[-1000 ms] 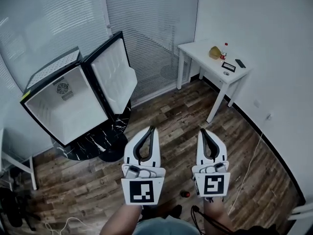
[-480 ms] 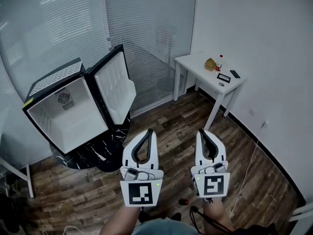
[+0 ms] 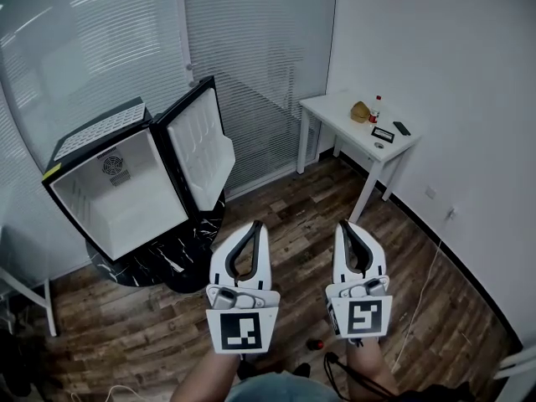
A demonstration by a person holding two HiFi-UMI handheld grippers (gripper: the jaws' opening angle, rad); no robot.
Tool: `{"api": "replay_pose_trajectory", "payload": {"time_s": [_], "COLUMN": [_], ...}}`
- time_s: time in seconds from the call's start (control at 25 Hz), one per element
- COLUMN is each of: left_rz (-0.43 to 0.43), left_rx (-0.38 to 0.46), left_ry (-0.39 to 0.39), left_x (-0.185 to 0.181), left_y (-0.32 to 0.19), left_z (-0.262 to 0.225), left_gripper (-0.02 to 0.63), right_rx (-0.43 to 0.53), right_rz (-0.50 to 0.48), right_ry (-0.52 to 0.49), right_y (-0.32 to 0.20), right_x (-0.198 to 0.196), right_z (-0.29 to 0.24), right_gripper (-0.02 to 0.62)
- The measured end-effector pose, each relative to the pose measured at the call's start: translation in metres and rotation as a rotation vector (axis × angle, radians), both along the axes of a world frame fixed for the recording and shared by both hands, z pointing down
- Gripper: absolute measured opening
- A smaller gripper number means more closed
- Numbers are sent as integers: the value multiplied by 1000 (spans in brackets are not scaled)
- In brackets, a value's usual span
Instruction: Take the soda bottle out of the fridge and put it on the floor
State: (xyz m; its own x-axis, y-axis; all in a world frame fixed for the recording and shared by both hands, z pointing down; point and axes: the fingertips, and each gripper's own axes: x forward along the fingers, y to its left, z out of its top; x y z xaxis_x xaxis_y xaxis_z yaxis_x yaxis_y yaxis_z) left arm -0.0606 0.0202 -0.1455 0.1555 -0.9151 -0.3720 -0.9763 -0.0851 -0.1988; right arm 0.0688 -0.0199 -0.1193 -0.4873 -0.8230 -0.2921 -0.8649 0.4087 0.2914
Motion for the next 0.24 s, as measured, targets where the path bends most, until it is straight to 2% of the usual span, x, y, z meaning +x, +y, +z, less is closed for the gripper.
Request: {"api": "replay_pose_trajectory", "payload": {"time_s": [0.12,0.24], "left_rz": [-4,-5], "left_rx": [-11,-6], "left_ry": [9,-31], "left_x": [-2,-2], "left_y": [4,9], "left_z": [1,0], "left_gripper": [17,17], "right_rx": [-2,2], "right_rz": [-5,-4], "right_ry": [0,-8], "right_y": [4,7], "right_x": [-2,-3], "right_z": [1,0], "right_gripper": [11,11]}}
